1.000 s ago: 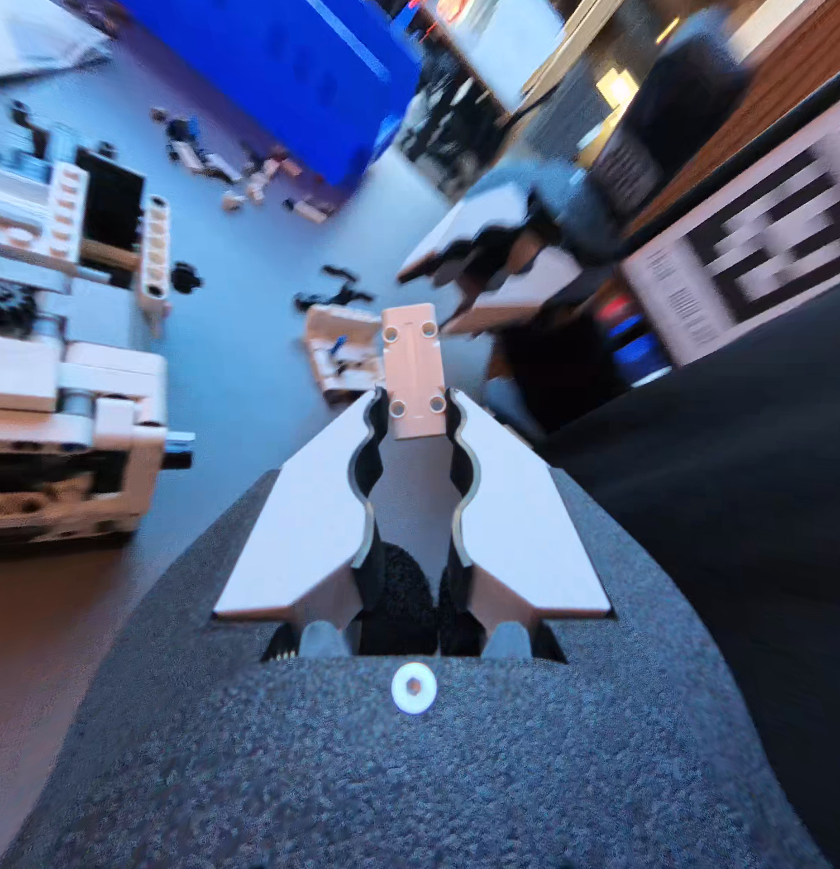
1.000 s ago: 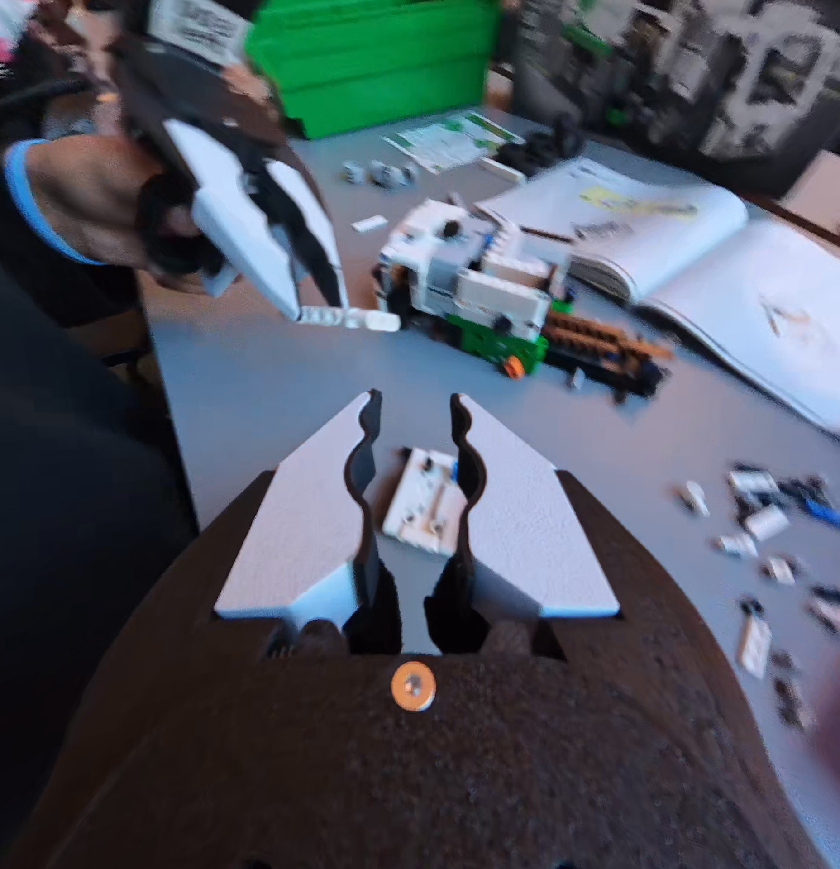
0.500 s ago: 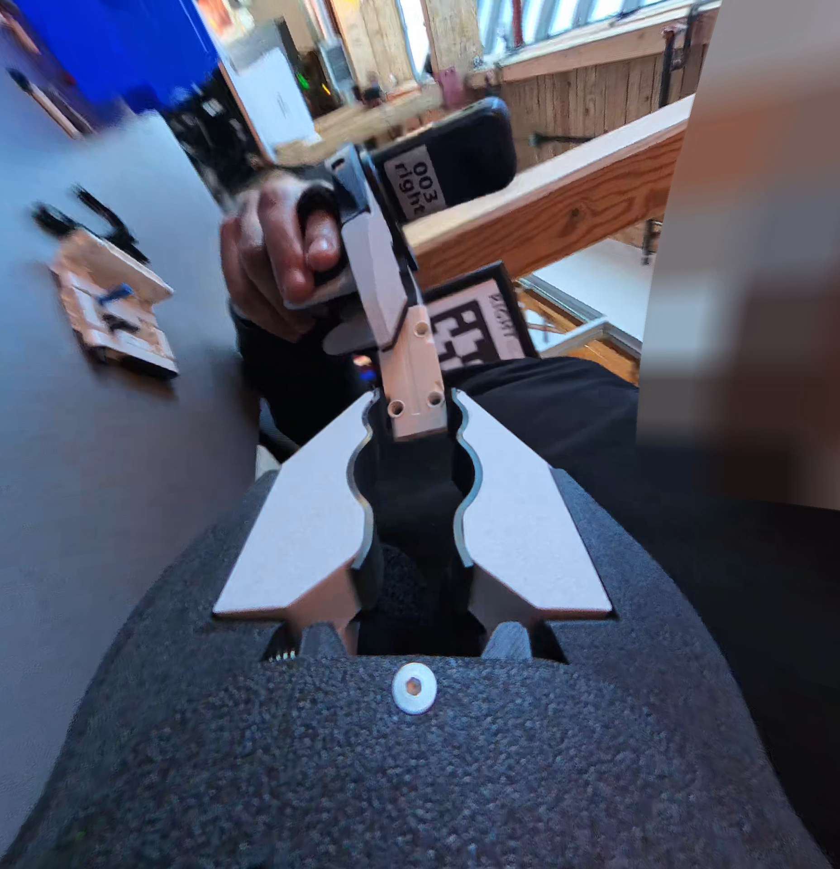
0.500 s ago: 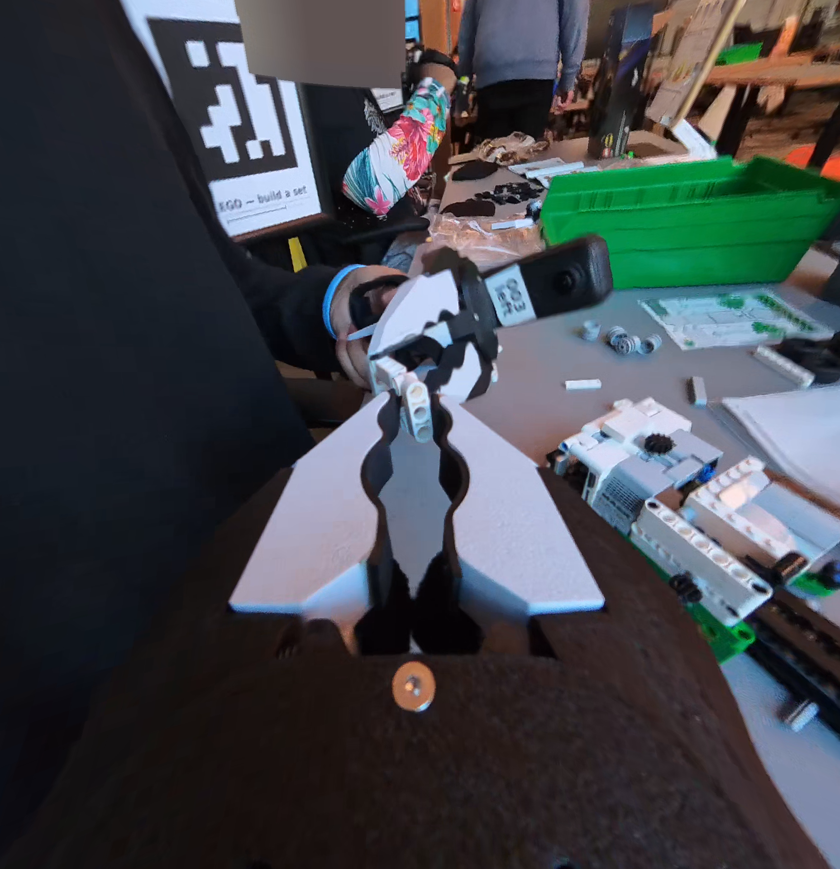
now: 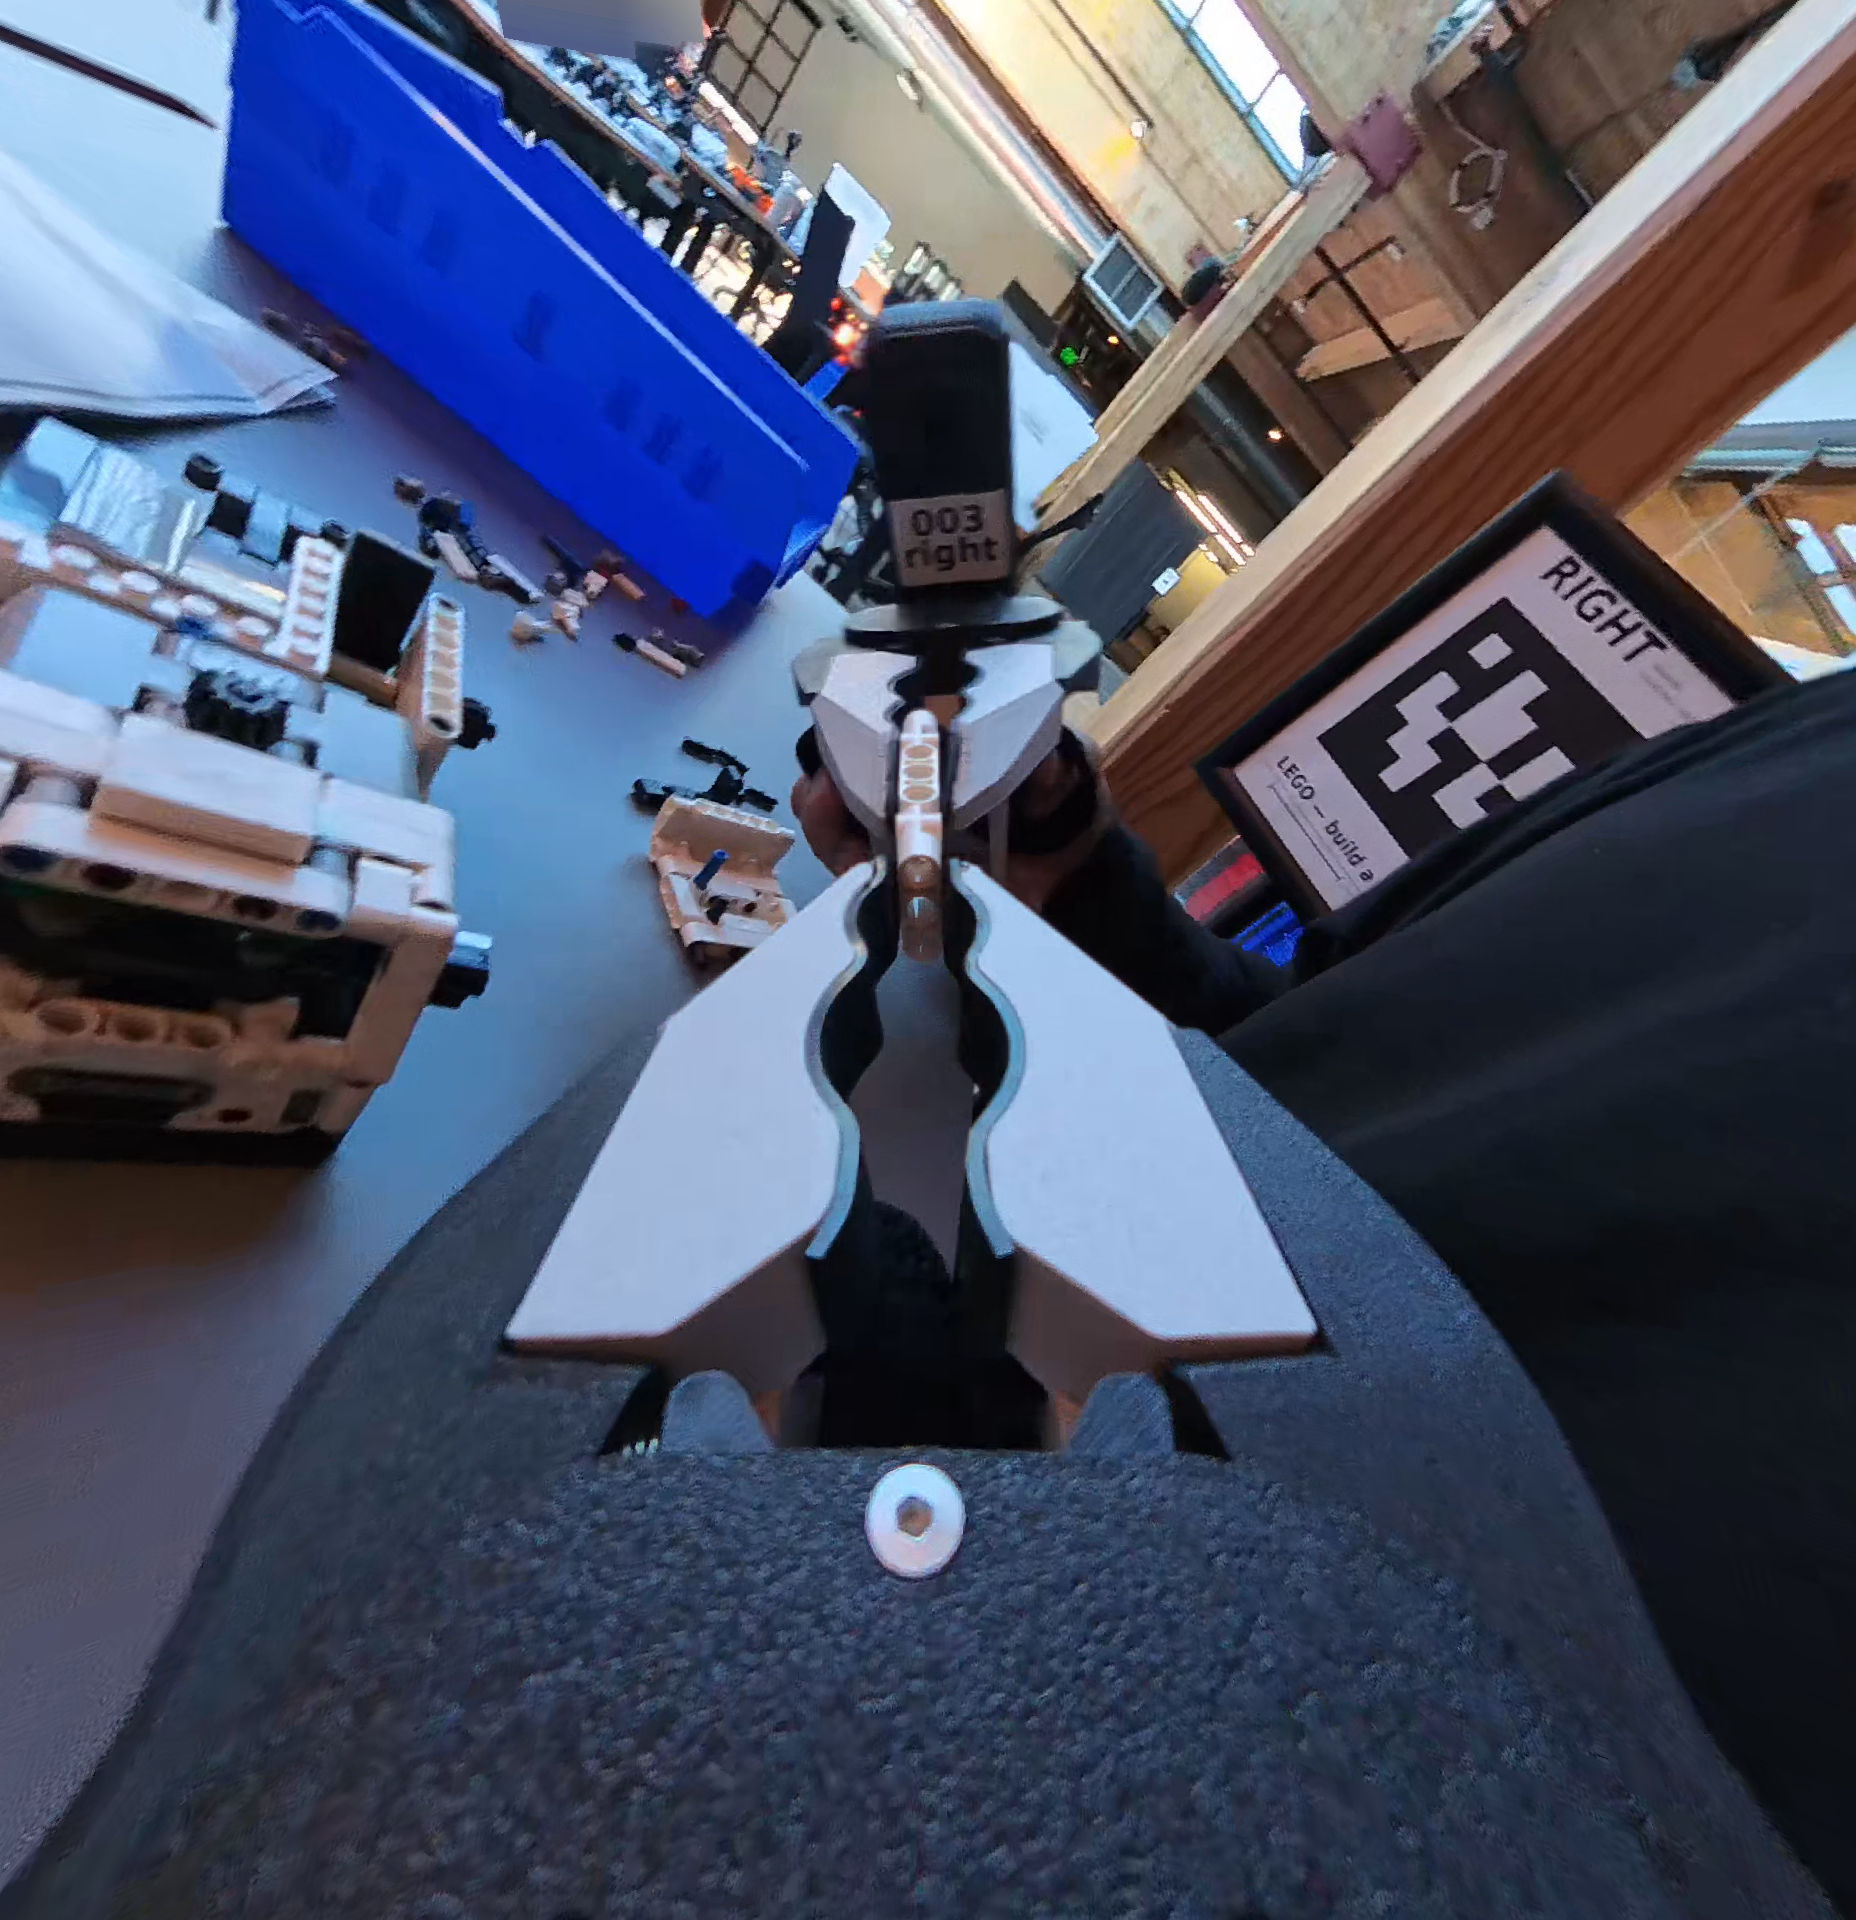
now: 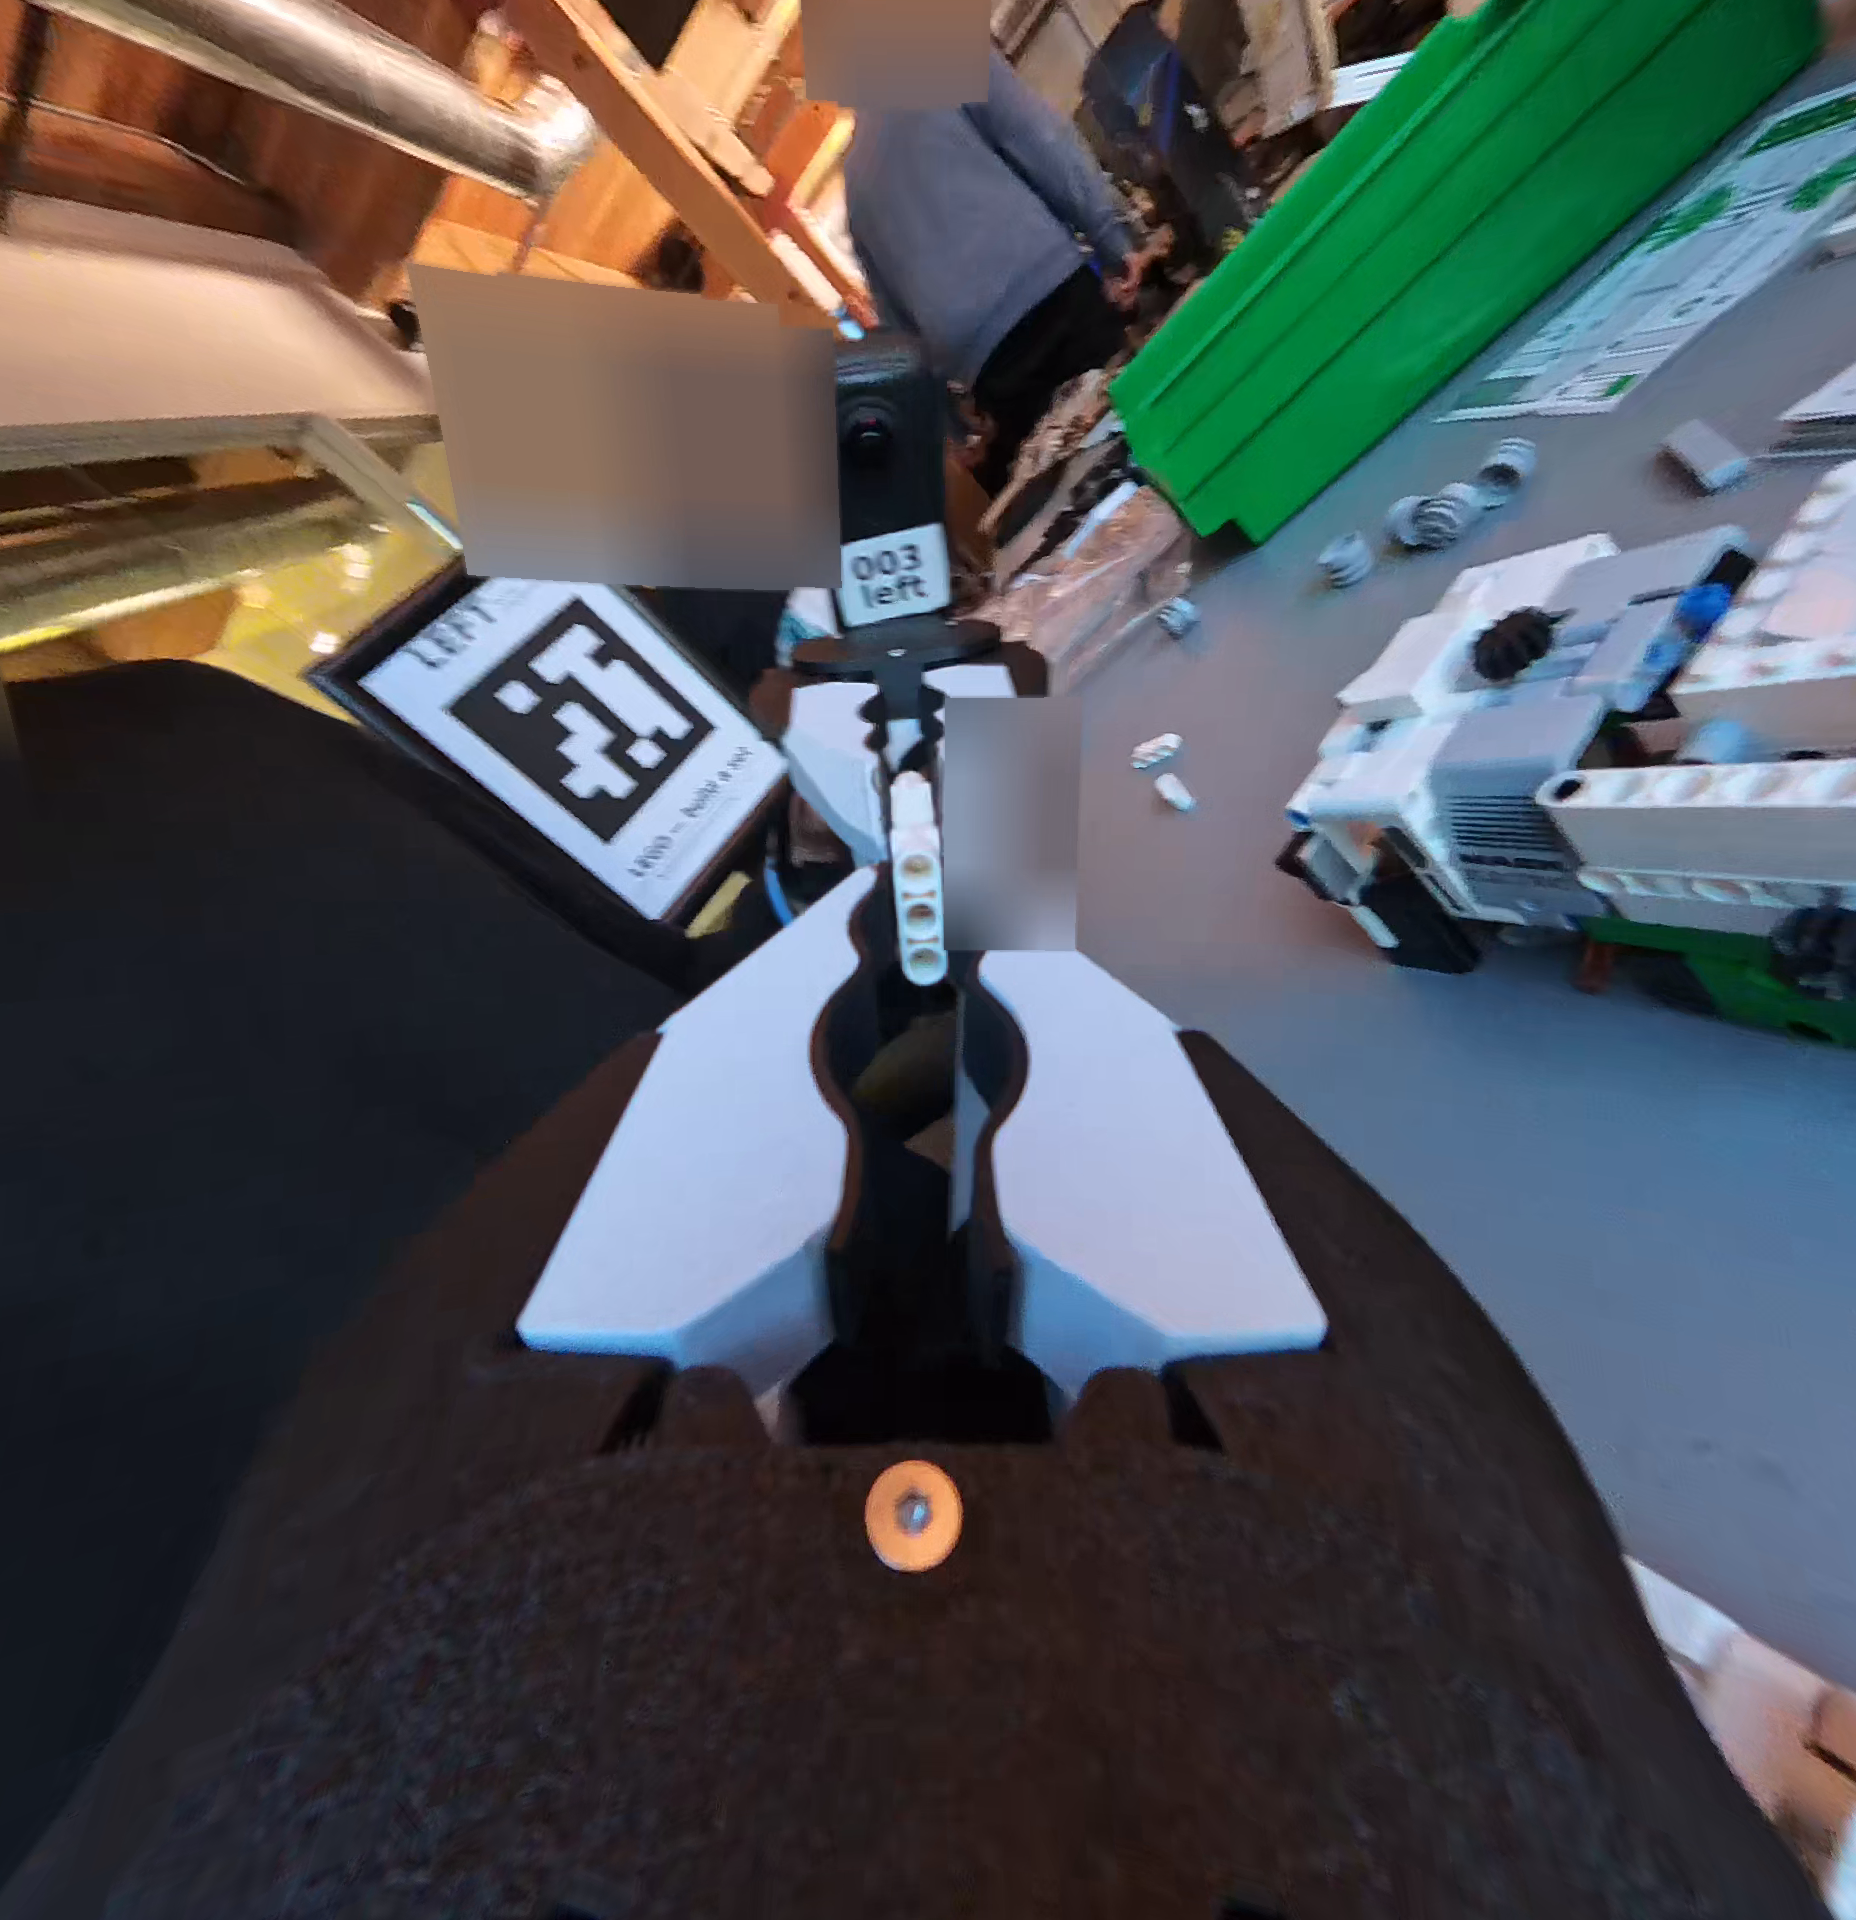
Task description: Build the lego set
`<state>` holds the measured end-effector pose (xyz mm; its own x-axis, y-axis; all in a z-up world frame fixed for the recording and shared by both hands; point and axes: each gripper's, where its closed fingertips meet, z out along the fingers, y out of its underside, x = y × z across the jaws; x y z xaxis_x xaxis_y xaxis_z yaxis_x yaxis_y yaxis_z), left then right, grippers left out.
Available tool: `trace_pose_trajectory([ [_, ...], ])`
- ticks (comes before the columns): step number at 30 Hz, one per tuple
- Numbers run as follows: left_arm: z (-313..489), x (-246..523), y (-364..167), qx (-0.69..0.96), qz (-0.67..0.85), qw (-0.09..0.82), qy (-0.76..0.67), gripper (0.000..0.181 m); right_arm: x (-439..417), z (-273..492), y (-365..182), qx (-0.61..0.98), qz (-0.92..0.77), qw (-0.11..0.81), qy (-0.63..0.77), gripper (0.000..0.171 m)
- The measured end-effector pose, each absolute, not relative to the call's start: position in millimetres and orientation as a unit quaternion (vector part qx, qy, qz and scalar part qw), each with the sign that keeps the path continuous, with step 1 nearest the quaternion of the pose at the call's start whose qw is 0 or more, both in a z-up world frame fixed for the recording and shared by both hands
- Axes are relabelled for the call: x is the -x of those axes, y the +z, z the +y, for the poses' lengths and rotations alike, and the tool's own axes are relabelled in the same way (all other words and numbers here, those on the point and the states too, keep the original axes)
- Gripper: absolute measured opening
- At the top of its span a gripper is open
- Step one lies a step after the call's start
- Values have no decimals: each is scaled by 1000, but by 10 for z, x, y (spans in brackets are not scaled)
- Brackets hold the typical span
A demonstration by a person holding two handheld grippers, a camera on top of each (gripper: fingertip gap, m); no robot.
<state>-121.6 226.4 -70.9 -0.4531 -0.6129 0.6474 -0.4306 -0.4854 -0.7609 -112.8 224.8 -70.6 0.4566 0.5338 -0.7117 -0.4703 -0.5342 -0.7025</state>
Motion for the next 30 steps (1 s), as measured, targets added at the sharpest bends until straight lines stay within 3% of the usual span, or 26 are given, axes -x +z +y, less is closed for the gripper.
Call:
trace_pose_trajectory([
  [2,2355,1196,-738,541,486,80,-681,6,1061,2247,-748,717,-18,496,488,22],
  [10,2288,1213,-706,544,459,98,-695,6,951,2196,-687,736,-26,576,354,25],
  [16,2068,1290,-539,493,483,121,-713,6,1125,2031,-353,613,1,572,546,23],
  [19,2021,1307,-577,495,503,133,-696,6,1110,2040,-466,634,-4,581,511,7],
  [24,2083,1264,-602,498,508,153,-686,7,1068,2103,-487,642,2,580,501,7],
  [30,2263,1201,-702,483,577,246,-611,22,842,2279,-455,615,60,583,527,6],
])
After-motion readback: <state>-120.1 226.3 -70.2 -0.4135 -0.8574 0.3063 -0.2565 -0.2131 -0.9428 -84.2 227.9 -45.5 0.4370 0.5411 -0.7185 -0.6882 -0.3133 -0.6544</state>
